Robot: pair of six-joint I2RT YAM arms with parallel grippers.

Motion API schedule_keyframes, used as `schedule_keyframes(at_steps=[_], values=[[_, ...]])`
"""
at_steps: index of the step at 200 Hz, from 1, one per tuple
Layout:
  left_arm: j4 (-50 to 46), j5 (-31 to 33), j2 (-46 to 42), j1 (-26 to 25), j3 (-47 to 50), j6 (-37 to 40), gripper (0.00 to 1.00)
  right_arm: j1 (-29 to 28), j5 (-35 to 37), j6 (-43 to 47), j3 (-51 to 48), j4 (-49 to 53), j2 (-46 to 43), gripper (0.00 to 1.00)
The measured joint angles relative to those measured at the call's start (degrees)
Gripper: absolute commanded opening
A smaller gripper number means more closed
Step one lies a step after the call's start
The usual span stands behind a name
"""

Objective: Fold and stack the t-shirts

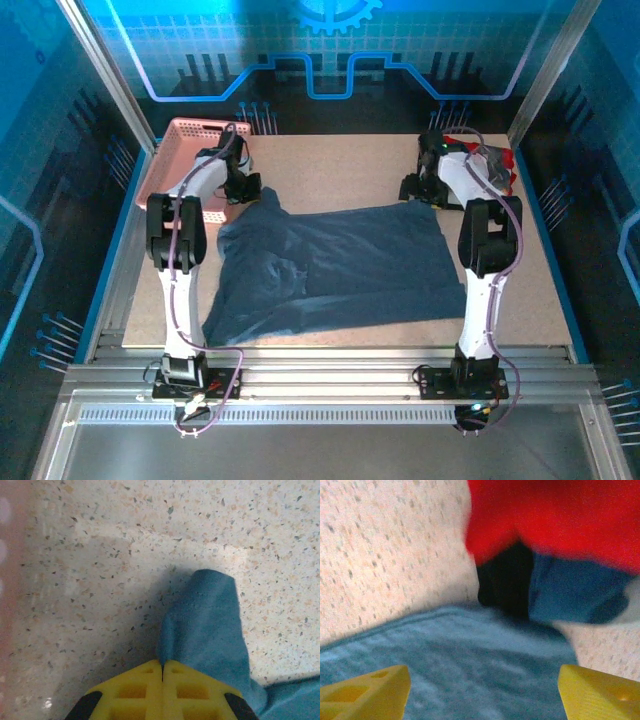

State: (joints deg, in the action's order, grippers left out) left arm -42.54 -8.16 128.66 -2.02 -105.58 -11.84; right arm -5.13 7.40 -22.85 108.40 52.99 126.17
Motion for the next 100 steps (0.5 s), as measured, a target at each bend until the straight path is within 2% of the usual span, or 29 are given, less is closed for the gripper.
schedule_keyframes(at_steps=[43, 65, 100], values=[[0.83, -0.09, -0.76, 0.11, 0.74, 0.22, 0.0, -1.07, 3.26, 2.62, 5.77, 1.53, 3.63, 0.72], [0.85, -0.35, -0.76, 0.11, 0.74, 0.22, 0.0, -1.27, 3.82, 3.67, 8.24, 2.21, 5.9, 0.59], [1.25, -0.5, -0.92, 0.28, 1.36, 0.26, 0.0, -1.92, 4.55, 4.94, 9.55, 2.69, 8.5, 0.59]])
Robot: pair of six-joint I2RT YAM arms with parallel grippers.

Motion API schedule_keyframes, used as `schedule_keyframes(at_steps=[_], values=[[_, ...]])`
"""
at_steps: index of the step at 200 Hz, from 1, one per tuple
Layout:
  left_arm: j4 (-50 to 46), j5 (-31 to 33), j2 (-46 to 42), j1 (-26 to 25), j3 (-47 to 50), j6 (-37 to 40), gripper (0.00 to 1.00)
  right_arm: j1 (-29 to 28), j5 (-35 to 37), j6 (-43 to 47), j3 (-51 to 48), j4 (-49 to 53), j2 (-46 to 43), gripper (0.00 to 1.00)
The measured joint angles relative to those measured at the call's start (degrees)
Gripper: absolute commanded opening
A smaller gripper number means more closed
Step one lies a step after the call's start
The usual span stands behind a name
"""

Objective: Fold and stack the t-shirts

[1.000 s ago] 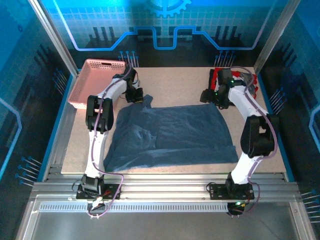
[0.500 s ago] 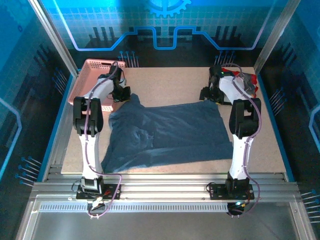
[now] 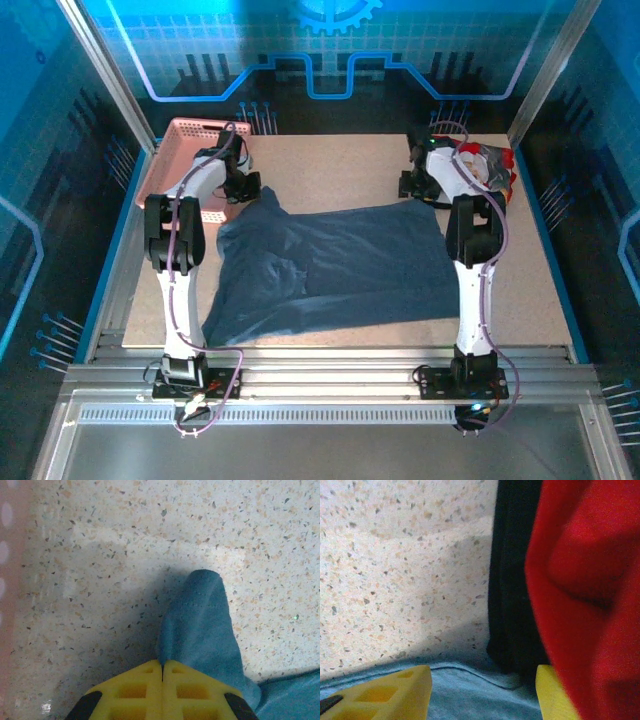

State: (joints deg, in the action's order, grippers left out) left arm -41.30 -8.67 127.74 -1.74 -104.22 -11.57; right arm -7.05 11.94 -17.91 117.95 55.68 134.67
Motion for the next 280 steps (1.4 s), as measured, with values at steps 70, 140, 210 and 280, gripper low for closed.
schedule_keyframes(at_steps=[70, 140, 210, 280], values=[[0.57, -1.29, -2.58, 1.42, 4.42, 0.17, 0.0, -1.16, 4.28, -0.44, 2.8, 2.4, 3.8, 0.45], [1.14, -1.79, -4.2, 1.42, 6.51, 0.24, 0.0, -1.33, 8.76, -2.05, 5.11, 4.24, 5.73, 0.0], [1.55, -3.02, -9.16, 1.42, 10.49, 1.22, 0.0, -2.32, 10.43, -1.53, -1.62, -0.87, 0.66, 0.0], [3.5, -3.85, -17.68, 1.42, 18.32, 1.18, 0.0, -2.34, 10.58, -1.46, -10.93, -5.62, -9.18, 0.0]])
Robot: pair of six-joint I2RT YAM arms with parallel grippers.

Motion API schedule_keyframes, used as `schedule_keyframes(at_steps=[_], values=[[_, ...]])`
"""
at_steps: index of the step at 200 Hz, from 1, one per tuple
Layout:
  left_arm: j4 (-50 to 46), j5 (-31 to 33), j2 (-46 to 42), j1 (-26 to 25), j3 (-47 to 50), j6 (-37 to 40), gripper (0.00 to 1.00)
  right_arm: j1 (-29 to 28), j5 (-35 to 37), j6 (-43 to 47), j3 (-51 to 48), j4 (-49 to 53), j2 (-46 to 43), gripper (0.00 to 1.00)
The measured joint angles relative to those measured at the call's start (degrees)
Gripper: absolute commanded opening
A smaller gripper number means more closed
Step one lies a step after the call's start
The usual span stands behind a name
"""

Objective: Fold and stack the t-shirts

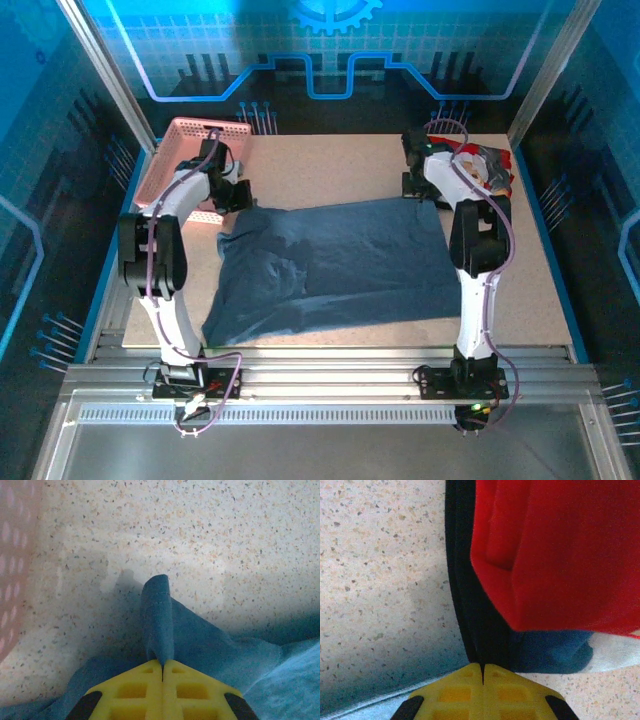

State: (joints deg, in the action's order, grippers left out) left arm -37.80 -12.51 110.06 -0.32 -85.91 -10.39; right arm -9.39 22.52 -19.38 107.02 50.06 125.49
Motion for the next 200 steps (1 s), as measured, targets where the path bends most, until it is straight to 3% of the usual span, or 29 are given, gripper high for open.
schedule_keyframes(at_steps=[116, 200], values=[[1.18, -0.37, -13.2, 0.0, 12.61, -0.66, 0.0, -0.09, -0.5, 1.55, -15.65, -4.96, -10.47, 0.0], [3.96, -0.96, -12.13, -0.9, 15.15, -3.3, 0.0, 1.22, -2.84, 3.61, -9.75, -5.09, -5.44, 0.0]])
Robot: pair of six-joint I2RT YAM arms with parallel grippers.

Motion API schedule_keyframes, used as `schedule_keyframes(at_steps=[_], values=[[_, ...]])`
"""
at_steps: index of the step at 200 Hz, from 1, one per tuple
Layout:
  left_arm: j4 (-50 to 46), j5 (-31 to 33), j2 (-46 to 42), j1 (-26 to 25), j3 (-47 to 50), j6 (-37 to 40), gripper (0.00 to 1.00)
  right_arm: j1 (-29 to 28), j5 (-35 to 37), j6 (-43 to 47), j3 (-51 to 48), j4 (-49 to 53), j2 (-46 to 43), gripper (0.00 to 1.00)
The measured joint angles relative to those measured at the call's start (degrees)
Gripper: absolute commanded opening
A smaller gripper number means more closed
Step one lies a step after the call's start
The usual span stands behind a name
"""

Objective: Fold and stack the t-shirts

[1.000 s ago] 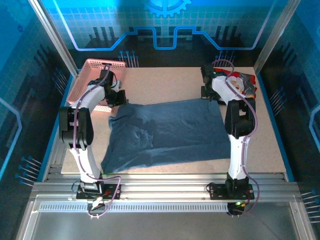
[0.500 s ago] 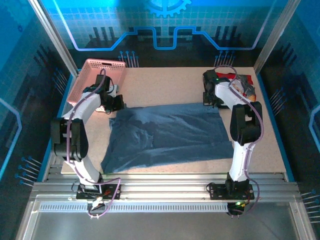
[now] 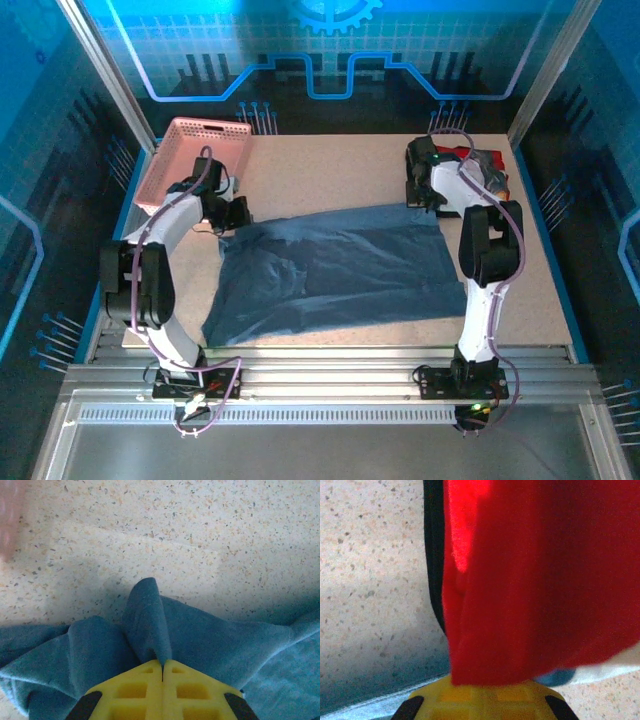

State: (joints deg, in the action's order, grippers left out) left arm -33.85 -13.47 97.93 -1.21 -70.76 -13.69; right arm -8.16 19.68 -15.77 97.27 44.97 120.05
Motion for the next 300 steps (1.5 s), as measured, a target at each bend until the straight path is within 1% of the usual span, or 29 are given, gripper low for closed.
schedule_keyframes(at_steps=[26, 84, 104, 114, 121, 126, 134, 140, 165, 192, 221, 251, 266, 288, 300], values=[[0.2, -0.24, 3.28, -0.72, -1.25, -1.14, 0.0, 1.33, -1.14, 0.0, 5.75, 0.96, 4.83, 0.0], [0.79, -0.61, 8.5, -3.78, -7.32, -1.66, 0.0, 4.63, -2.36, 0.7, 22.91, 4.79, 17.11, 0.0], [0.81, -0.83, 9.29, -4.0, -7.98, -1.84, 0.0, 5.46, -2.69, 0.92, 25.62, 5.51, 18.84, 0.0], [0.76, -0.81, 9.53, -3.98, -7.98, -1.84, 0.0, 5.62, -3.19, 1.05, 25.38, 5.53, 18.73, 0.08], [0.76, -0.81, 9.66, -3.89, -7.98, -1.84, 0.0, 5.66, -3.48, 1.03, 24.41, 4.98, 18.27, 0.14], [0.74, -0.81, 9.77, -3.85, -7.98, -1.84, 0.0, 5.66, -3.78, 1.09, 23.21, 4.42, 17.7, 0.22], [0.72, -0.81, 9.92, -3.72, -7.98, -1.84, 0.0, 5.64, -4.39, 1.27, 21.44, 3.96, 16.81, 0.37], [0.72, -0.83, 9.94, -3.56, -7.98, -1.79, 0.0, 5.64, -5.03, 1.03, 19.91, 3.58, 16.0, 0.45], [0.44, -0.76, 10.01, -2.73, -7.98, -1.16, 0.0, 5.64, -6.91, 0.44, 13.46, 3.21, 11.61, 0.61], [-0.39, -0.68, 10.01, -2.25, -7.98, -0.13, 0.0, 5.6, -8.35, -1.05, 8.2, 3.69, 6.34, 0.72], [-0.85, -0.5, 10.01, -2.27, -7.98, 0.72, 0.0, 4.57, -8.17, -1.68, 2.38, 4.7, -0.66, 0.78], [-0.92, -0.46, 10.01, -2.27, -7.96, 0.81, 0.0, 0.7, -8.63, -3.17, -5.86, 5.57, -9.16, 0.78], [-0.96, -0.35, 10.01, -2.27, -7.96, 0.79, 0.0, -1.27, -10.34, -4.59, -11.26, 5.38, -13.0, 0.75], [-1.01, -0.33, 9.81, -2.25, -7.85, 0.79, 0.0, -3.89, -13.31, -7.82, -19.67, 4.79, -16.33, 0.64], [-1.03, -0.33, 9.55, -2.25, -7.82, 0.79, 0.0, -5.14, -14.99, -9.9, -23.98, 3.72, -16.65, 0.63]])
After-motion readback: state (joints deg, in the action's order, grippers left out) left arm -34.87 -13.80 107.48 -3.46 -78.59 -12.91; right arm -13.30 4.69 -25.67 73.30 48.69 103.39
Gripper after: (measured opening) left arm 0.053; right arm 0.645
